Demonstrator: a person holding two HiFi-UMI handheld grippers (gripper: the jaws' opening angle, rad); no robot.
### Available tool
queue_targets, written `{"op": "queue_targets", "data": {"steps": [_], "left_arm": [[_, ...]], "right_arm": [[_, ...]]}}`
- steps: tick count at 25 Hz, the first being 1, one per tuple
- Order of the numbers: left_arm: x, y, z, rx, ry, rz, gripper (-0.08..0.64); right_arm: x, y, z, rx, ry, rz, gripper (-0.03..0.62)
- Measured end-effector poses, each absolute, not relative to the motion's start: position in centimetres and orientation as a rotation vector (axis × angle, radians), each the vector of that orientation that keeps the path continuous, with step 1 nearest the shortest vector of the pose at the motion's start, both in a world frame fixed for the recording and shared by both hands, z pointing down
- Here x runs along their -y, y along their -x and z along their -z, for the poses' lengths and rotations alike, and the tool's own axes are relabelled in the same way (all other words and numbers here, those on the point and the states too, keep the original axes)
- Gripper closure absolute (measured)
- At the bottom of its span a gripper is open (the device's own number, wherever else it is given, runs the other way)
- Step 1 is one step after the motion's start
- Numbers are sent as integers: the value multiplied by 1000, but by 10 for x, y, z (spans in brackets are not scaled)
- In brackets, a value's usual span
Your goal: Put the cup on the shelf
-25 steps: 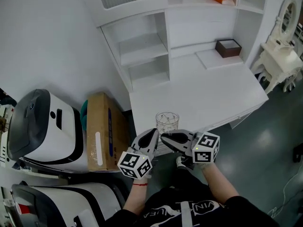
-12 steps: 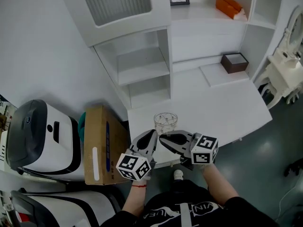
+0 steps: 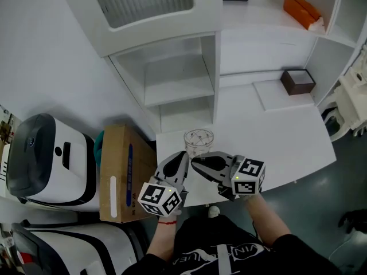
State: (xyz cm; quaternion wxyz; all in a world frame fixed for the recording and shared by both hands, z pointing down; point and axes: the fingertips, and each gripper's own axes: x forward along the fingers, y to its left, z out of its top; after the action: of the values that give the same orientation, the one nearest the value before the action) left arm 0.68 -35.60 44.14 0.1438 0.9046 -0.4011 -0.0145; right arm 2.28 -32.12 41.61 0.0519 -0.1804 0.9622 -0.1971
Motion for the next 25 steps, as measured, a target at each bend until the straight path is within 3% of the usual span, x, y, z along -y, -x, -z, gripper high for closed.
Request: {"op": "queue_targets", "data": {"steps": [25], "left_arm": [[436,33,-367,1216,-2683,116,554]], "right_arm": [[398,15,-347,-2934,484,396,580]]}}
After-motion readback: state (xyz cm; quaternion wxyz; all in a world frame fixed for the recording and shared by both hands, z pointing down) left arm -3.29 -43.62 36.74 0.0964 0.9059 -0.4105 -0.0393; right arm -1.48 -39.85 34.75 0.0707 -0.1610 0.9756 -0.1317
